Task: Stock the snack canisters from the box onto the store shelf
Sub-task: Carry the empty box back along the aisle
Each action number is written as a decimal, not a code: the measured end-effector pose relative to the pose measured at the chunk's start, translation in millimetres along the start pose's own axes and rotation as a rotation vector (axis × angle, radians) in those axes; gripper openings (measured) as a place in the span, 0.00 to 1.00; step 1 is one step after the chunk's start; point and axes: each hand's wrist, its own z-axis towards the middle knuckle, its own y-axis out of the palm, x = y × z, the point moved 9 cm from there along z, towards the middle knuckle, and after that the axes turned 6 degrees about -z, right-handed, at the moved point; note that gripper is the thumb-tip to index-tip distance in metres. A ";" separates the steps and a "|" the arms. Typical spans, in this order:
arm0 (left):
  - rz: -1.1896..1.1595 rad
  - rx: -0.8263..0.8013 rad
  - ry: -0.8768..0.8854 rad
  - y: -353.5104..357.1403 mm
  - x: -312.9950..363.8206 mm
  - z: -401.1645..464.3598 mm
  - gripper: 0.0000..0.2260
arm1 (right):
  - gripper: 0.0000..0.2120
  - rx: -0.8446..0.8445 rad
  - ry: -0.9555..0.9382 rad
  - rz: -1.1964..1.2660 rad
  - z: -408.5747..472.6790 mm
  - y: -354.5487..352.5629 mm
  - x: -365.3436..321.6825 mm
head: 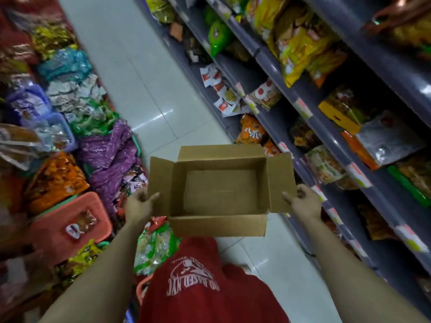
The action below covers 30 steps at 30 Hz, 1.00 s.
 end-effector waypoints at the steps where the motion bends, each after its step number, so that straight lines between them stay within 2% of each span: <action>1: 0.000 0.009 -0.014 -9.8 3.6 12.5 0.11 | 0.09 -0.008 -0.016 -0.005 5.1 8.2 -20.1; 3: -0.006 0.014 -0.051 -29.0 11.7 35.7 0.08 | 0.09 -0.034 -0.054 -0.027 13.4 26.1 -60.3; 5: 0.002 0.027 -0.067 -44.4 22.0 55.8 0.12 | 0.09 -0.031 -0.091 -0.056 19.9 38.8 -98.5; 14: -0.113 0.151 -0.042 -105.2 89.2 139.9 0.11 | 0.07 -0.100 -0.260 -0.109 71.7 99.3 -264.8; 21: -0.201 0.256 -0.040 -130.2 134.8 222.2 0.14 | 0.07 -0.139 -0.378 -0.134 137.7 152.4 -387.0; 25: -0.213 0.313 -0.059 -139.3 168.8 277.0 0.10 | 0.07 -0.188 -0.447 -0.177 180.0 182.5 -468.3; 30: -0.268 0.401 -0.081 -149.9 215.5 332.2 0.11 | 0.08 -0.224 -0.502 -0.158 218.3 205.5 -571.3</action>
